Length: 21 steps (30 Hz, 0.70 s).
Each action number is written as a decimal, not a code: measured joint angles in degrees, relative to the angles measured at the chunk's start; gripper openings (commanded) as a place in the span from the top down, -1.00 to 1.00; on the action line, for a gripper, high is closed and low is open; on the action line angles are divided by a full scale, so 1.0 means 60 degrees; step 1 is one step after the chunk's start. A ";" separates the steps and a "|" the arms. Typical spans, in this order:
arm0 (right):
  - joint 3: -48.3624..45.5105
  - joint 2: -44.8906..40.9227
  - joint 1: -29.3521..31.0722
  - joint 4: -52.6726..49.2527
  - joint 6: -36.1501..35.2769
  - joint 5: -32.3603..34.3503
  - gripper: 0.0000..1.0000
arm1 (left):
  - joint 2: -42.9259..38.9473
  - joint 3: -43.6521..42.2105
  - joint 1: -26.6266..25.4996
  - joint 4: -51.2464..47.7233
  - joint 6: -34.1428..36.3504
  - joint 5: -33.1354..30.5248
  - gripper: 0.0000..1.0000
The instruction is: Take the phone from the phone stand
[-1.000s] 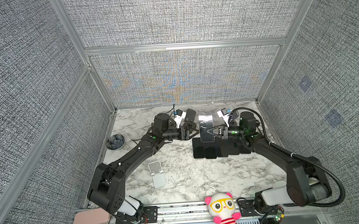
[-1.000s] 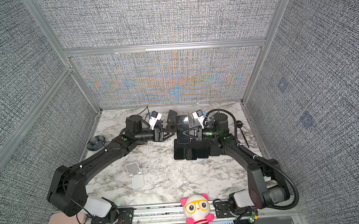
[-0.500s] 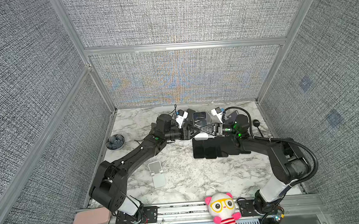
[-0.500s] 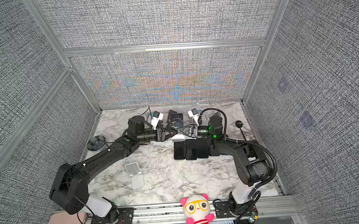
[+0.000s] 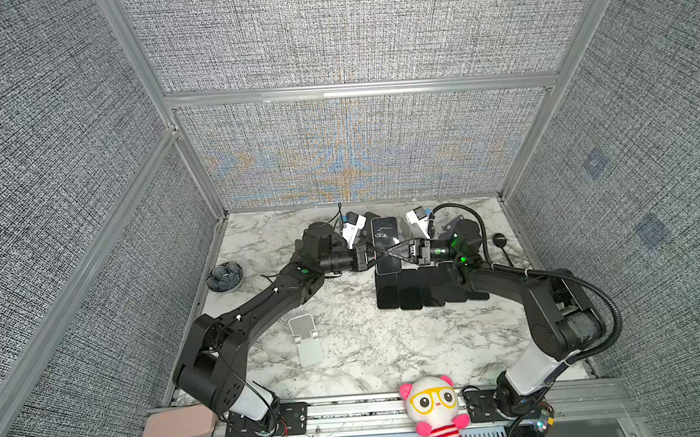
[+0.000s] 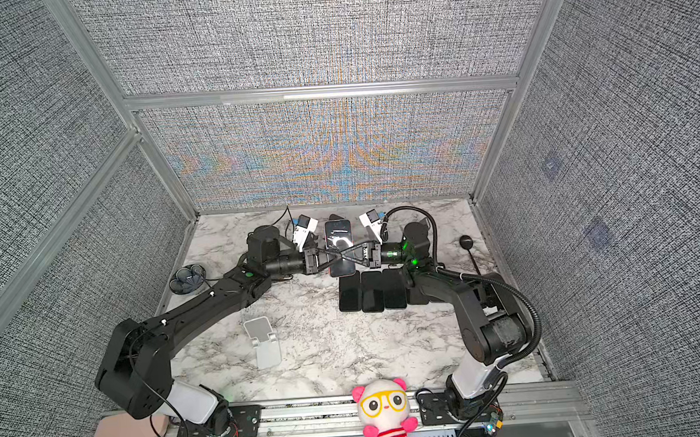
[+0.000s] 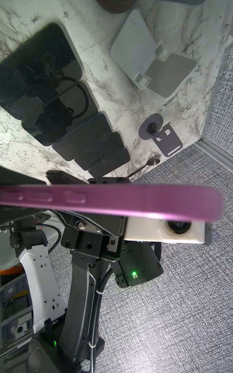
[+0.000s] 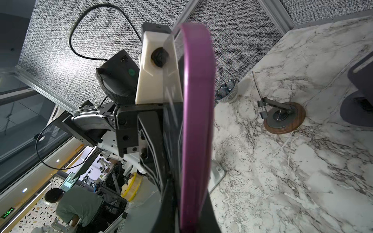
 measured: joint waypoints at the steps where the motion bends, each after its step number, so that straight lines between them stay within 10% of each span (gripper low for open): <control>1: 0.0015 -0.0007 0.0004 -0.0015 -0.0022 0.0000 0.66 | -0.0025 -0.0007 0.0000 -0.0011 0.0058 -0.0018 0.96; 21: 0.0816 -0.1829 -0.0820 -0.4641 -0.2856 0.0408 0.28 | -0.0131 0.0058 -0.0076 -0.0113 0.0415 -0.0437 1.00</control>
